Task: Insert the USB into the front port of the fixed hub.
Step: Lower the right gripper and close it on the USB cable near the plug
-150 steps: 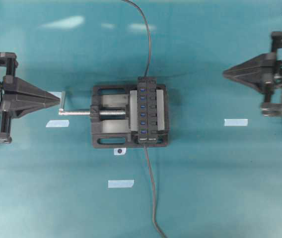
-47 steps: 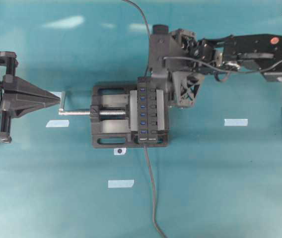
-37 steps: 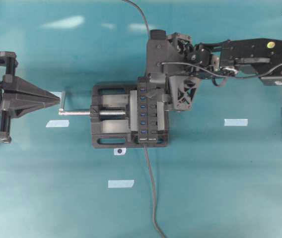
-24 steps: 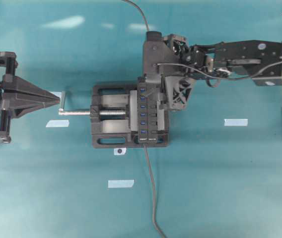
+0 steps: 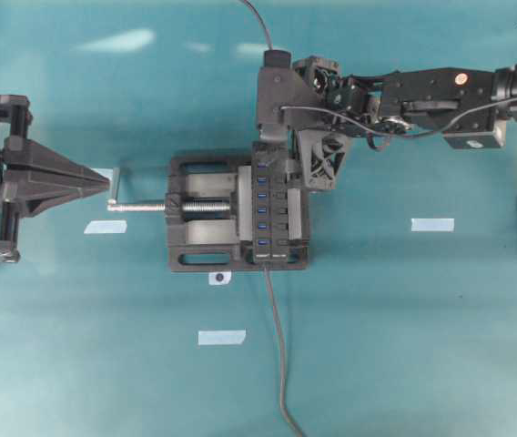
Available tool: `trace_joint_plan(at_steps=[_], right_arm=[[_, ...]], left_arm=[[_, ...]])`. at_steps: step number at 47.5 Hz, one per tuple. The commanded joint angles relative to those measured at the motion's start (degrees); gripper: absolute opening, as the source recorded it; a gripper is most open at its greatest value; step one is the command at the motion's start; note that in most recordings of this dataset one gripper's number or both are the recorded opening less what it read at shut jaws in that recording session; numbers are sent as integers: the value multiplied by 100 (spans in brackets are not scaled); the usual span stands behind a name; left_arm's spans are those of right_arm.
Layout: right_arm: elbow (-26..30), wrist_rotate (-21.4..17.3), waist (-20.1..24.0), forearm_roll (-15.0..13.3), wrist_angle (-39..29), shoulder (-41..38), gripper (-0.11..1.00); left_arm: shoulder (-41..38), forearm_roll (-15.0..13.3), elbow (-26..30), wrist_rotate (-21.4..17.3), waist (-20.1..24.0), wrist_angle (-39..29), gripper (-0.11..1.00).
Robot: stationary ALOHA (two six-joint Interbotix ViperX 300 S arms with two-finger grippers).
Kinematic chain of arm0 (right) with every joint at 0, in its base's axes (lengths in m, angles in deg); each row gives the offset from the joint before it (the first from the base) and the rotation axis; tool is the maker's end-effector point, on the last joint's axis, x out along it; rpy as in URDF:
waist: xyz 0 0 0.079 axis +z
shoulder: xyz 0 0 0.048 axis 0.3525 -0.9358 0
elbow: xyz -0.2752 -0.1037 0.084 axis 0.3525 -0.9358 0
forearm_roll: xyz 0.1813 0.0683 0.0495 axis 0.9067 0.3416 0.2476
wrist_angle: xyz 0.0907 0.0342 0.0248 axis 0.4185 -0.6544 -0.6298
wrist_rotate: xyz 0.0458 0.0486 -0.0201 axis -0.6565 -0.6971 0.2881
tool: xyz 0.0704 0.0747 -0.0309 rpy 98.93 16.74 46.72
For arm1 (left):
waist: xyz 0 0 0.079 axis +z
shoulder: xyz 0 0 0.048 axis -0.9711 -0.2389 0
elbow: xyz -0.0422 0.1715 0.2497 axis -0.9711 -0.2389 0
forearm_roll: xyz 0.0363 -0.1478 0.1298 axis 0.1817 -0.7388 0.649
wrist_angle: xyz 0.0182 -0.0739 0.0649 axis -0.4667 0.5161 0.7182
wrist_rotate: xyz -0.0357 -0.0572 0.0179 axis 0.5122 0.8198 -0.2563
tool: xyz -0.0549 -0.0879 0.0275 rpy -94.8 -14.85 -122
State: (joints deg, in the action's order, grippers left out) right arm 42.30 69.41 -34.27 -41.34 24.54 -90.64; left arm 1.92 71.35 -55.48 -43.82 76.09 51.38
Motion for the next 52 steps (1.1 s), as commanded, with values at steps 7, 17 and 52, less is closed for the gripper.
trace_joint_plan(at_steps=[7, 17, 52], right_arm=[[132, 62, 9, -9, 18, 88, 76], [176, 53, 53, -9, 18, 88, 74], [229, 0, 132, 26, -167, 97, 54]], left_arm=[[-9, 9, 141, 9, 0, 44, 0], [0, 0, 132, 9, 0, 35, 0], [0, 9, 114, 26, 0, 44, 0]])
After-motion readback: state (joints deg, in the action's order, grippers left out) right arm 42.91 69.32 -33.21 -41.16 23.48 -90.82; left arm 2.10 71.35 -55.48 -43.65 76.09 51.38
